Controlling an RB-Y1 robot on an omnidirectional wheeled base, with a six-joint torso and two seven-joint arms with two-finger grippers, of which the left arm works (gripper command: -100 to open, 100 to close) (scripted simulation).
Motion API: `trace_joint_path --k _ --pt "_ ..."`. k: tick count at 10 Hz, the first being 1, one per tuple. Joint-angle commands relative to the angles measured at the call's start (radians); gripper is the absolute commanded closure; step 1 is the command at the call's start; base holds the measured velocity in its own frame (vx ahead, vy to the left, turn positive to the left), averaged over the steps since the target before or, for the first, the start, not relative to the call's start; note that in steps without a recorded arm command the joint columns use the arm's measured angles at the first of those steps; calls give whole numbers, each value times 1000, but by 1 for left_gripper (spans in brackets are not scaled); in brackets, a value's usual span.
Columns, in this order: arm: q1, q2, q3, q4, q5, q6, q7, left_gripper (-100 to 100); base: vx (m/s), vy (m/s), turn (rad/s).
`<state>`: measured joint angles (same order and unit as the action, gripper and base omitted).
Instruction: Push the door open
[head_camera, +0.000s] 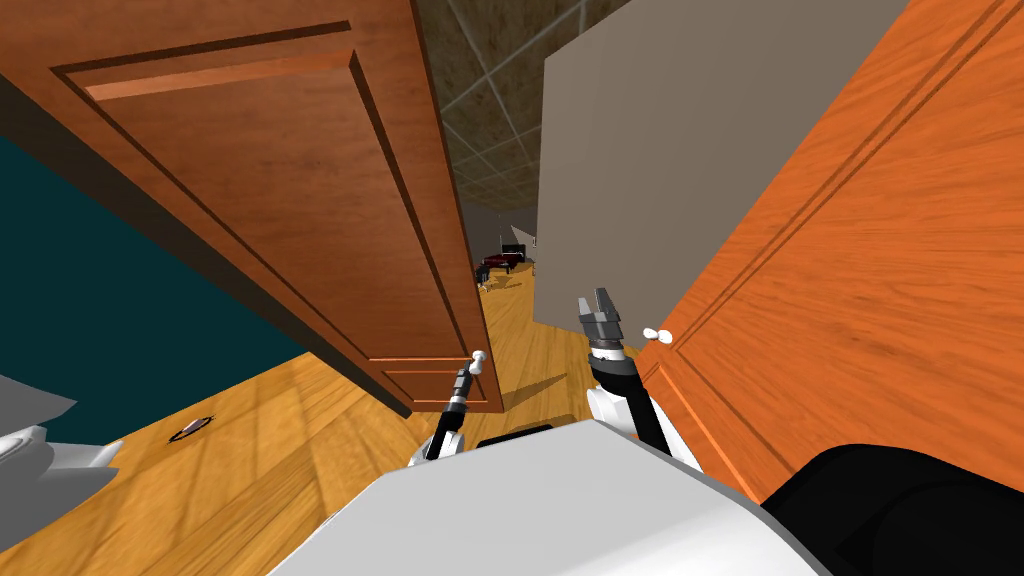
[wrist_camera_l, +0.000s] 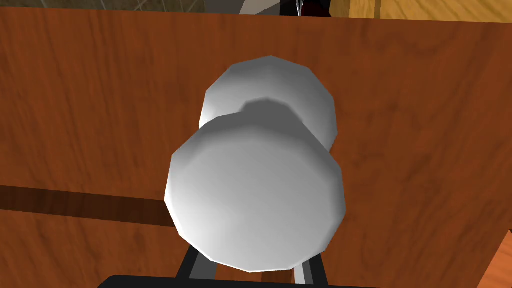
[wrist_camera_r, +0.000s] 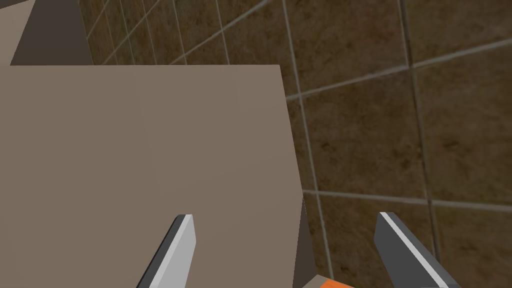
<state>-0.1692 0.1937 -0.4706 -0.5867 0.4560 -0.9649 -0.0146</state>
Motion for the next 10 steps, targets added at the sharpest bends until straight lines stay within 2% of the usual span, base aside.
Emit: trace_joint_path --k 1,2,3,4,6,7,8,10 --pt "-12 -4 -1 -7 11 -9 28 100 30 0 -5" --pt "-16 -9 -6 -4 33 -9 67 100 40 -10 -12" --pt "-16 -9 -6 -4 33 -9 70 100 35 -7 -1" --pt "-20 -15 -11 -1 56 -9 107 100 40 -5 -9" --pt "-20 -15 -11 -1 56 -9 111 100 22 0 -5" --pt "-23 -21 -16 2 78 -9 153 100 21 -6 -14" --pt "-23 -21 -16 2 78 -9 153 100 30 -3 1" --pt "-31 -32 -26 7 122 -9 222 100 49 -7 -11"
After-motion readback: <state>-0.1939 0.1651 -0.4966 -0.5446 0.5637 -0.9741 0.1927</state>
